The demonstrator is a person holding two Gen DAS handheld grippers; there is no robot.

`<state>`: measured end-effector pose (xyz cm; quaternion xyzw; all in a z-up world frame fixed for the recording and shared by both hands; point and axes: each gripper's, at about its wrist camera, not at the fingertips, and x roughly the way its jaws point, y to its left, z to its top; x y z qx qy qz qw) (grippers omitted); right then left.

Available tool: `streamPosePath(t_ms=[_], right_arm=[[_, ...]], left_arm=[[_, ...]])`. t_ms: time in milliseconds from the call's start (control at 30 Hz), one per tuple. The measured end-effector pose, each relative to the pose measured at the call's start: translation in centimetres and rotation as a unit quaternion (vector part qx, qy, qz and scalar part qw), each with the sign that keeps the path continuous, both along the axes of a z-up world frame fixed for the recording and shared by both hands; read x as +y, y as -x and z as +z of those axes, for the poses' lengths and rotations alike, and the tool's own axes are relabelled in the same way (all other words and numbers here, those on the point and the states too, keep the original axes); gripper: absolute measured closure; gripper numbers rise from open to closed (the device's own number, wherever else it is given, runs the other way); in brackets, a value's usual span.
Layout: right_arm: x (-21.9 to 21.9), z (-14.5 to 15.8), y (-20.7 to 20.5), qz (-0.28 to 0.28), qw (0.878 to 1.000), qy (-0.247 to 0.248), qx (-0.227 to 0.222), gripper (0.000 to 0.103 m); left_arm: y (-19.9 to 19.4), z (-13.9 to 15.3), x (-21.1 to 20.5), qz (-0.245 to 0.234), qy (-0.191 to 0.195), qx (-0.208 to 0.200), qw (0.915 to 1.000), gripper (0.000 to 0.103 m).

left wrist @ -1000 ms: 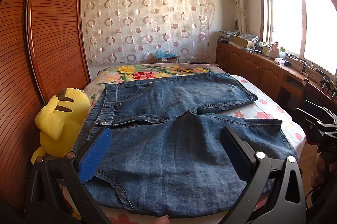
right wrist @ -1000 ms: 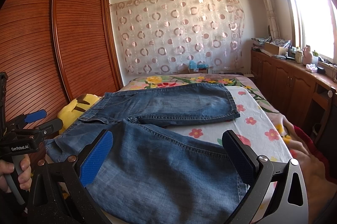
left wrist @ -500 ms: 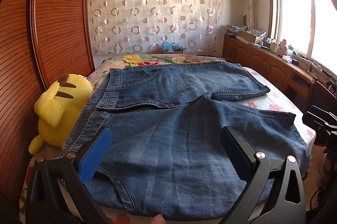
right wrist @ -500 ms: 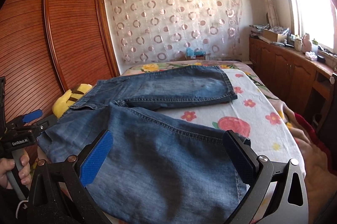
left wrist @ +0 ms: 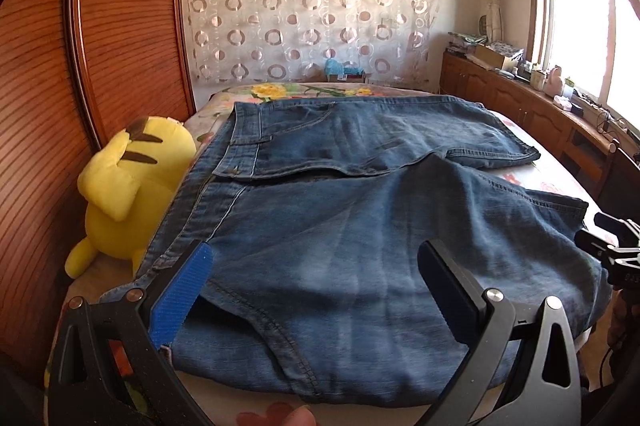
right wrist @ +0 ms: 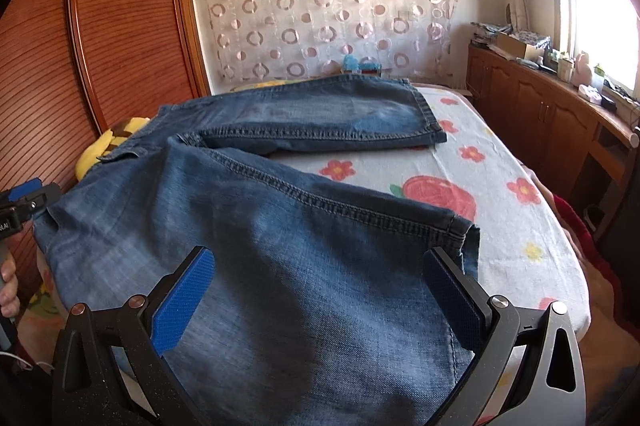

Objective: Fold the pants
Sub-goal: 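Lower both tools toward the jeans leg hems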

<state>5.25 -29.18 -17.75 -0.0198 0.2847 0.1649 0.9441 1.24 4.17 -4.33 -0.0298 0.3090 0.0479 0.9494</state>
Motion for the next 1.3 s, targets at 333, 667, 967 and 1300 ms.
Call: streamPosePath(t_ms=[333, 667, 967, 1300], right_arm=[[1.0, -0.7, 0.4, 0.02, 0.999, 0.025, 0.032, 0.0], [0.8, -0.3, 1.5, 0.017, 0.998, 0.044, 0.032, 0.0], [0.2, -0.6, 2.7, 0.02, 0.998, 0.056, 0.027, 0.0], [1.4, -0.1, 0.2, 0.028, 0.997, 0.065, 0.037, 0.0]], left_arm=[[1.1, -0.9, 5.0, 0.034, 0.023, 0.012, 0.9991, 0.0], [2.0, -1.3, 8.6, 0.054, 0.033, 0.02, 0.9978, 0.01], [3.2, -3.2, 10.5, 0.064, 0.037, 0.048, 0.9961, 0.036], [3.7, -4.2, 12.2, 0.072, 0.049, 0.063, 0.9942, 0.036]])
